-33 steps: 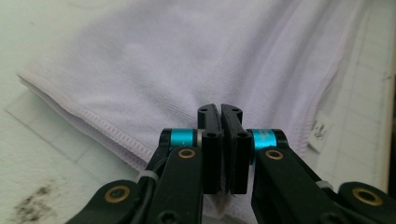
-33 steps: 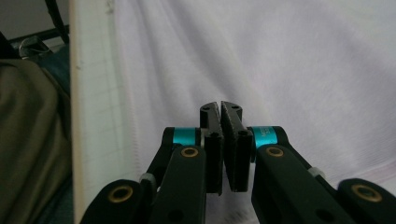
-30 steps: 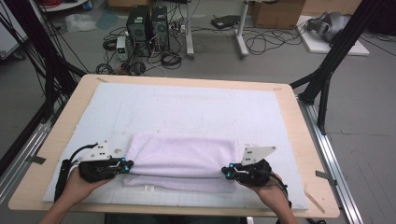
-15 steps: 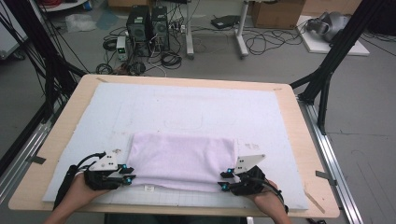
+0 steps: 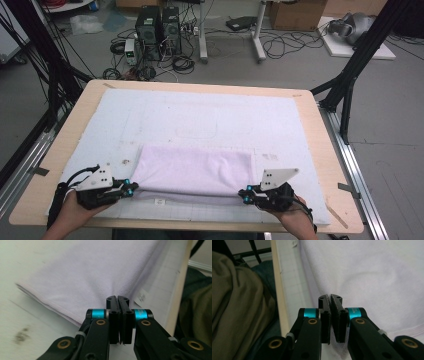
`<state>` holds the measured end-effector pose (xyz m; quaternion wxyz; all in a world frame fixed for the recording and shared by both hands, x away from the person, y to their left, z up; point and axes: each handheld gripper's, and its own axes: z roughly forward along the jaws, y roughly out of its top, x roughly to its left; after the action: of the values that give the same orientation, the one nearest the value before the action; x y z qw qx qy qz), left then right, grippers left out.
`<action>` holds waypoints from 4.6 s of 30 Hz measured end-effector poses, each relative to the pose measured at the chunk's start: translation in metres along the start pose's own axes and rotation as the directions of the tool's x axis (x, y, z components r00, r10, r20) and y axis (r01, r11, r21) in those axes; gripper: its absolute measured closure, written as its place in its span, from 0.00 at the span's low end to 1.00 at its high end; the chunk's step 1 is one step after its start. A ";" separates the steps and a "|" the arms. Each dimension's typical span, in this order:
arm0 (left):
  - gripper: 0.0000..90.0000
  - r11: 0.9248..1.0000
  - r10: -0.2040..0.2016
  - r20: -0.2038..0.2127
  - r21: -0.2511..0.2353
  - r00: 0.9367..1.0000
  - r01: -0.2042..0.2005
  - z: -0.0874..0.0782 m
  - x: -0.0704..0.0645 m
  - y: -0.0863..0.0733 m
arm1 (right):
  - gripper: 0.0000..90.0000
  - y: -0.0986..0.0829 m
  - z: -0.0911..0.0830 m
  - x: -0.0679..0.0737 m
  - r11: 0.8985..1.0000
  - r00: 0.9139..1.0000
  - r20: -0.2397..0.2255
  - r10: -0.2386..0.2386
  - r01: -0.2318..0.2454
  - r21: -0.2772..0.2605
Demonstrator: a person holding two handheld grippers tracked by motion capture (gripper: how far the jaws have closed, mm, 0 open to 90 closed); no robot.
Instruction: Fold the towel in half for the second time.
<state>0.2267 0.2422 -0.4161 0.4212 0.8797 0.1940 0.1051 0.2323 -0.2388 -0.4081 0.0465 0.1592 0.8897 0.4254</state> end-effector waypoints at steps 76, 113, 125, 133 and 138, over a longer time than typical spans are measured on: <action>0.92 0.962 -0.263 -0.263 -0.141 0.928 0.232 0.059 0.117 0.044 | 0.87 0.018 0.029 -0.137 0.974 0.959 0.170 0.225 -0.214 -0.078; 0.72 0.981 -0.190 -0.162 -0.066 0.968 0.182 0.082 0.128 0.054 | 0.58 0.035 0.033 -0.159 0.958 0.926 0.247 0.285 -0.268 -0.100; 0.63 0.984 -0.177 -0.199 -0.011 0.964 0.179 0.086 0.118 0.038 | 0.37 0.034 0.044 -0.141 0.954 0.925 0.234 0.299 -0.282 -0.105; 0.41 0.967 -0.241 -0.172 -0.125 0.955 0.222 0.068 0.100 0.037 | 0.16 0.038 0.047 -0.129 0.947 0.916 0.242 0.320 -0.307 -0.090; 0.37 0.966 -0.250 -0.178 -0.118 0.952 0.231 0.059 0.098 0.030 | 0.17 0.032 0.045 -0.115 0.963 0.924 0.273 0.269 -0.247 -0.111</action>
<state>0.3428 0.2260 -0.4270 0.4519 0.8140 0.3341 0.1464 0.3582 -0.2243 -0.4181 0.1240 0.3328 0.8284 0.4331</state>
